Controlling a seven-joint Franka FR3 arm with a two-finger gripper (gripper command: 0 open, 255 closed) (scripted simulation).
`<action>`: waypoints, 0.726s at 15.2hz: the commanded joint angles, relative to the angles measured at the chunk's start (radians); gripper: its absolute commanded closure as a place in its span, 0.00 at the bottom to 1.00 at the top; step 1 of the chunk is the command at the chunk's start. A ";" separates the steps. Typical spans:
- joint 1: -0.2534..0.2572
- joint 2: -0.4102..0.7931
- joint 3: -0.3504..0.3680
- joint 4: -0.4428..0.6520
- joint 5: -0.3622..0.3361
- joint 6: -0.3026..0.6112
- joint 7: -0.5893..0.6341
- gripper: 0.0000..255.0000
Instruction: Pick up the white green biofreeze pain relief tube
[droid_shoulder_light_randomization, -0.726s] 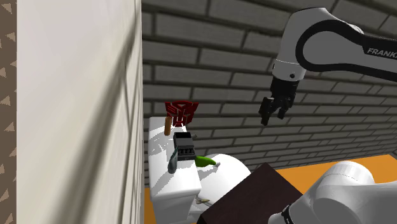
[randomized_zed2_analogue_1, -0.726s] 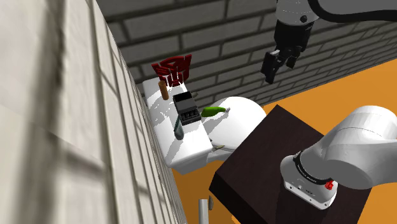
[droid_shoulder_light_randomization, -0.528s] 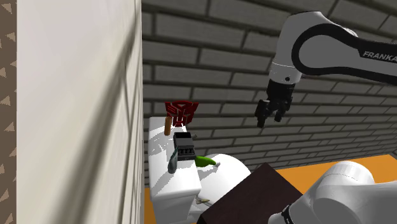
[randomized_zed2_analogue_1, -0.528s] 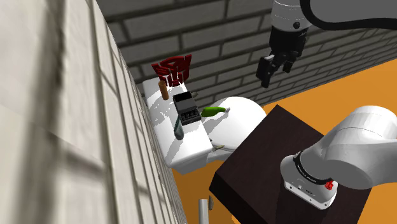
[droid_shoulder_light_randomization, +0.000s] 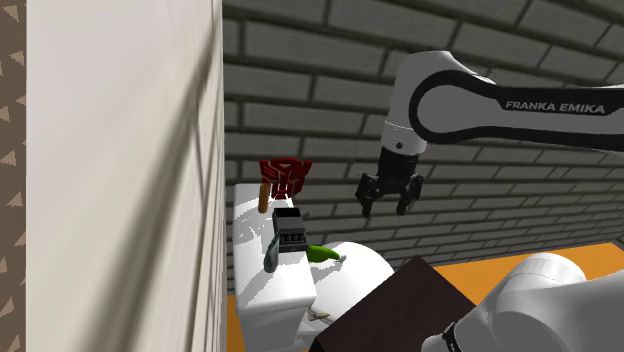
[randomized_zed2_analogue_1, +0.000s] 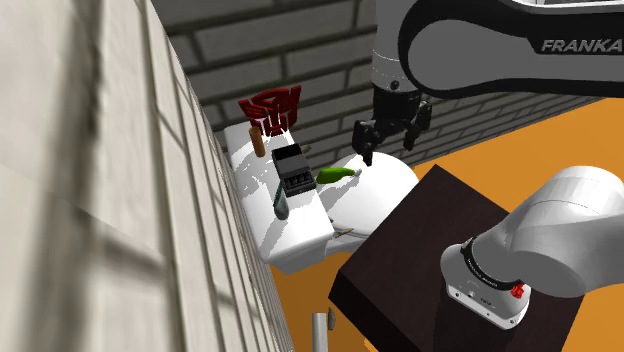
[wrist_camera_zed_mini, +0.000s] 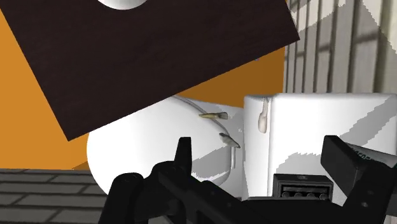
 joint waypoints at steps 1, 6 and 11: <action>0.003 0.041 0.034 -0.007 0.046 0.055 0.078 0.00; 0.004 0.186 0.111 0.013 0.135 0.201 0.248 0.00; 0.001 0.359 0.174 0.067 0.194 0.351 0.410 0.00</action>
